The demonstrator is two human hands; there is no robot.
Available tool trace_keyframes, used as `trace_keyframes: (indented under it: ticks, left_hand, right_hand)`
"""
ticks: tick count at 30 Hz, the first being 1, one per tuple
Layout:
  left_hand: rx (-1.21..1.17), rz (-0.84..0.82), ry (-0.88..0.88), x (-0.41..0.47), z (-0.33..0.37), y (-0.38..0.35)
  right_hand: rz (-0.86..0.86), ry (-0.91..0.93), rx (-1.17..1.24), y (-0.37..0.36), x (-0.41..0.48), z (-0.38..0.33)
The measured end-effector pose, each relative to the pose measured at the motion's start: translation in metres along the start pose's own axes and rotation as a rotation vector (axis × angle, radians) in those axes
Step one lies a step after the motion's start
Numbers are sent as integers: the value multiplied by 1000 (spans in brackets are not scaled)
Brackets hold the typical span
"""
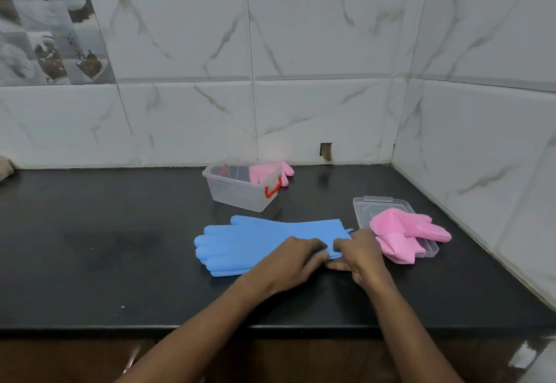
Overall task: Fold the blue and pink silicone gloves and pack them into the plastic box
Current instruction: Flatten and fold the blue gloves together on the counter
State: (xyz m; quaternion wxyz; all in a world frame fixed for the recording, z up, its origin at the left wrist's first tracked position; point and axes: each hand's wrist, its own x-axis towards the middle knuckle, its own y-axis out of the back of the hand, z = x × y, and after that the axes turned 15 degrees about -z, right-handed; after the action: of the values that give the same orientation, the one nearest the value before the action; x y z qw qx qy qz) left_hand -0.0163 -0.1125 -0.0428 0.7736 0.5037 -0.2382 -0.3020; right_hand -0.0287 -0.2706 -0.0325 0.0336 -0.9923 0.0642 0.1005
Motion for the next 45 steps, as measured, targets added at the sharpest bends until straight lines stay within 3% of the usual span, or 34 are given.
trace_keyframes:
  ticks: [2,5,8,12,15,19,23,25,30,32,35,38,40,43,45]
  left_hand:
    - [14,18,52,-2,-16,12]
    - [206,-164,190,-9,-41,18]
    - [295,-315,196,-15,-48,6]
    - [358,-369,163,-11,-44,4]
    - [359,-387,143,-12,-45,5]
    - [346,-387,158,-9,-40,6]
    - [290,-374,144,-8,-38,5]
    - [57,-337,108,-10,-39,10]
    - [-1196,231,319,-9,-48,48]
    - [-1339,248,404,-10,-54,52]
    - [-1218,270,435,-10,-52,46]
    - [-619,303,426,-5,-42,39]
    - [-298,218,357,-6,-37,35]
    - [-162,38,303,-10,-34,28]
    - [-143,19,309,-12,-33,25]
  right_hand:
    - [93,37,-34,9,1,0]
    - [126,75,-23,15,-2,3]
    - [157,126,197,10,-8,10]
    - [176,160,527,-5,-11,15]
    - [211,179,614,-20,-8,17]
    - [336,228,529,-40,-3,18]
    - [454,256,281,-57,-2,15]
    - [383,338,-62,-58,-2,18]
    - [-40,379,-812,-51,-5,24]
    - [-183,329,-993,-47,-7,26]
    - [-230,265,-1071,-42,-9,27]
    - [-291,264,-1161,-41,-10,25]
    - [-346,253,-1164,-37,-13,21]
    - [-410,307,-1086,-27,-15,16]
    - [-324,277,-883,-18,-17,13]
